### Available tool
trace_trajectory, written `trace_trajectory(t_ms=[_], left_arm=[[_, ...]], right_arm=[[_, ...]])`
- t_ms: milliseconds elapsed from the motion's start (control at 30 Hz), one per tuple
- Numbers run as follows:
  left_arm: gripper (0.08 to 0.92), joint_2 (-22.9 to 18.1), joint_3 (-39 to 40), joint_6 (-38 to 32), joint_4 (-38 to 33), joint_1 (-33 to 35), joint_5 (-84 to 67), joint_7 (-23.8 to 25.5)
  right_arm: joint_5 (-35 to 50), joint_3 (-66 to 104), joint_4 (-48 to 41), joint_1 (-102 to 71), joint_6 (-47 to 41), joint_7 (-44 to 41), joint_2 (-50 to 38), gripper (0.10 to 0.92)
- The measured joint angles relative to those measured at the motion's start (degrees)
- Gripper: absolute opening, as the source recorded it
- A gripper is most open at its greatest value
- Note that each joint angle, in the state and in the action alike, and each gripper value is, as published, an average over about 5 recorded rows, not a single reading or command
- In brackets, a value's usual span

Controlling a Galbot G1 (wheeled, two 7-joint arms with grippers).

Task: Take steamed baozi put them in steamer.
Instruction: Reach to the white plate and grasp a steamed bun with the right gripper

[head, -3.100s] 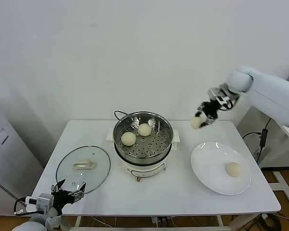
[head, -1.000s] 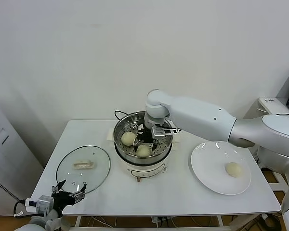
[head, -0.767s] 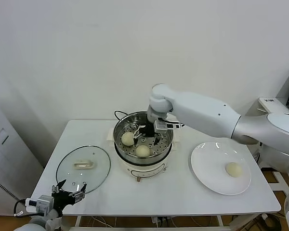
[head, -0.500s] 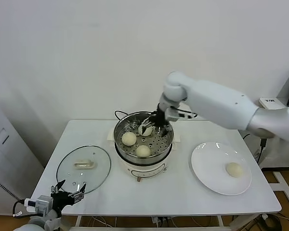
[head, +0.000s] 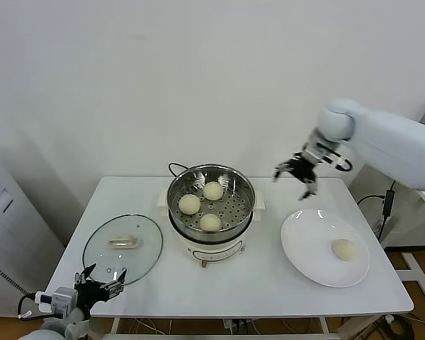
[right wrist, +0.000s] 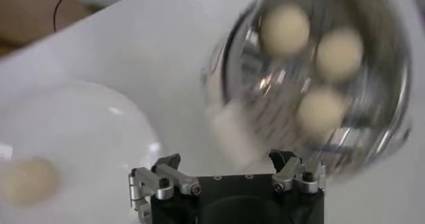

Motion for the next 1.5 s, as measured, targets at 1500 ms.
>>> trace_trajectory(t_ms=[1500], left_arm=[[0.823, -0.9, -0.3, 0.1, -1.1, 0.2, -0.1, 0.0]], right_arm=[[-8.2, 17.6, -16.0, -29.0, -12.7, 6.4, -7.9, 0.823]])
